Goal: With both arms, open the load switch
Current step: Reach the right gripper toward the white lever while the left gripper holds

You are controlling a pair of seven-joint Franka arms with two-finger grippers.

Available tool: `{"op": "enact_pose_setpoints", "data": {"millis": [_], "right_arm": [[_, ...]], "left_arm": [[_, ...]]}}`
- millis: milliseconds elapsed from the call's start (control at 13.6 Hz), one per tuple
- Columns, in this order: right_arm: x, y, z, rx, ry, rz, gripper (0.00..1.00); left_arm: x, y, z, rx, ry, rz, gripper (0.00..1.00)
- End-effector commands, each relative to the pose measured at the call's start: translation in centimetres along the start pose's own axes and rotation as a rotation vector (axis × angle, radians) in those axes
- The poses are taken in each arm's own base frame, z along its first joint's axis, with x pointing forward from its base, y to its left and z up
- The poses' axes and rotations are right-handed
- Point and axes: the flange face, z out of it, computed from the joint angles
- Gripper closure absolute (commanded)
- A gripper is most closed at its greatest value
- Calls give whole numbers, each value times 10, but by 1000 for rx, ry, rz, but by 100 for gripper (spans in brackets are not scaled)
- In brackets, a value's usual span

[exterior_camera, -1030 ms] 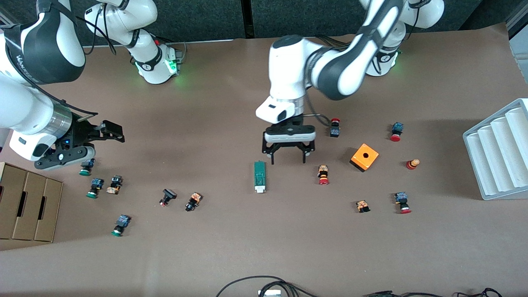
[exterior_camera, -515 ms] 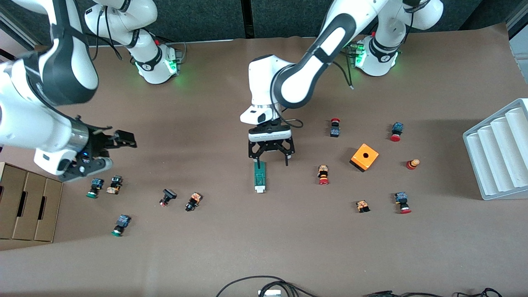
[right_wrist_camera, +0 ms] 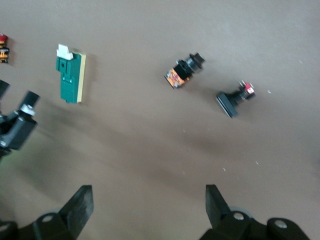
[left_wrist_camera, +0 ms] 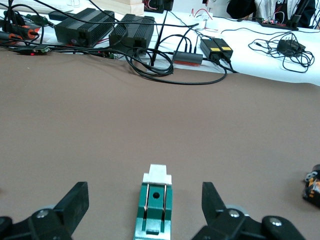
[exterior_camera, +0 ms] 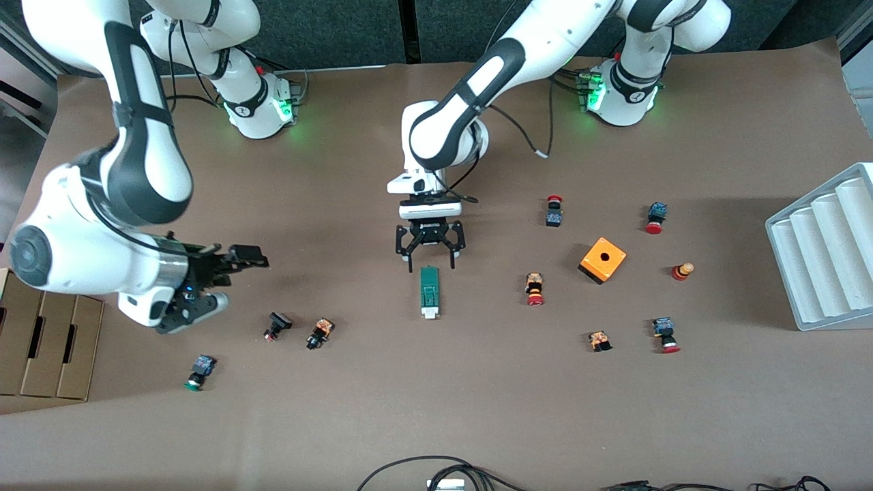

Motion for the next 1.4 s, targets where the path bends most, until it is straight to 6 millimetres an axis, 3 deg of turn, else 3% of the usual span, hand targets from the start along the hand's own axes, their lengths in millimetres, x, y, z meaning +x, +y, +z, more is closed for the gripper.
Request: {"op": "enact_pose_setpoints", "data": {"millis": [0, 368, 662, 809, 957, 1030, 1324], "right_arm": [[30, -18, 20, 47, 14, -35, 0], [74, -46, 53, 58, 74, -76, 0], [85, -68, 69, 54, 112, -61, 0], [85, -85, 69, 51, 112, 45, 0], [85, -96, 62, 61, 128, 189, 0], [85, -99, 58, 68, 134, 268, 0], [87, -144, 53, 110, 148, 674, 0]], "left_arm": [[-14, 4, 15, -6, 70, -1, 0], [-50, 10, 27, -19, 182, -9, 0], [-84, 14, 24, -29, 223, 3, 0], [-110, 19, 24, -36, 255, 36, 0], [-123, 15, 30, -38, 282, 54, 0], [-128, 15, 33, -56, 293, 49, 0], [-138, 9, 44, -86, 334, 66, 0]]}}
